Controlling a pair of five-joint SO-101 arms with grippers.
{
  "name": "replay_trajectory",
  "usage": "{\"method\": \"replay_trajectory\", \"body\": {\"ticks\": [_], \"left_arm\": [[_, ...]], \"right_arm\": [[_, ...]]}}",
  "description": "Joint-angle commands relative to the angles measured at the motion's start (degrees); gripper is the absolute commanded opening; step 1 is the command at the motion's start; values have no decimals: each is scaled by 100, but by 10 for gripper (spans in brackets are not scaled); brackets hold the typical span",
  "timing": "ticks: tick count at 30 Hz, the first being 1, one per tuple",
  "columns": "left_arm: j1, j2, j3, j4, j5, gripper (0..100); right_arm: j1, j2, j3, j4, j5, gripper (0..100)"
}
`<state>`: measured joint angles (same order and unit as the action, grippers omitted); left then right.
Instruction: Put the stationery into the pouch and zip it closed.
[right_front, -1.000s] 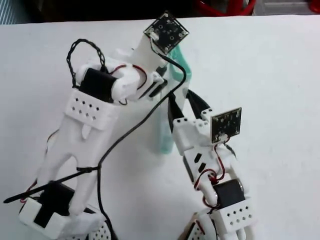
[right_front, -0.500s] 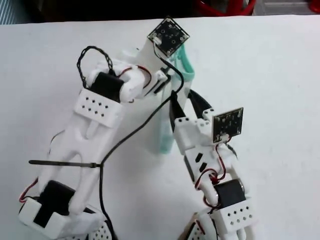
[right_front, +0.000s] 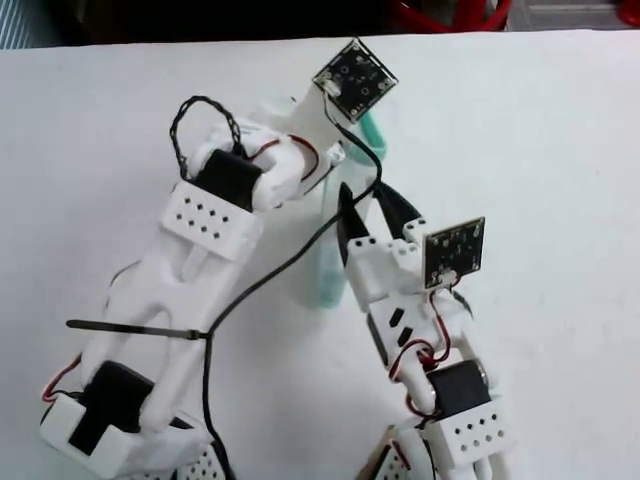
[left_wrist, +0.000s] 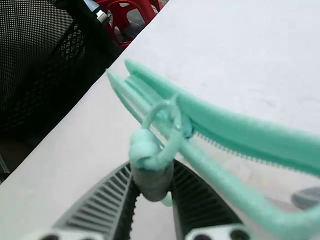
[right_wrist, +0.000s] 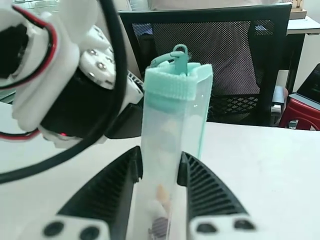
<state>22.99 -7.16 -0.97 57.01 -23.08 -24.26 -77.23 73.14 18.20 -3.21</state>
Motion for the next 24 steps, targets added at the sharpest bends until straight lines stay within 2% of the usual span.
{"method": "replay_trajectory", "body": {"ticks": [1, 8, 12, 18, 24], "left_arm": [[127, -224, -97, -185, 0, 23], [66, -1341, -44, -123, 501, 23], [180, -1974, -53, 378, 475, 23], [919, -2466, -97, 1741, -281, 22], [1156, -2176, -53, 2549, -492, 22]], "right_arm": [[-180, -31, 26, -40, 70, 18], [-145, -31, 53, -40, 70, 18], [-136, -31, 70, -110, 53, 18], [-145, -22, 440, -734, 35, 18], [-145, -57, 431, -725, 35, 18]]}}
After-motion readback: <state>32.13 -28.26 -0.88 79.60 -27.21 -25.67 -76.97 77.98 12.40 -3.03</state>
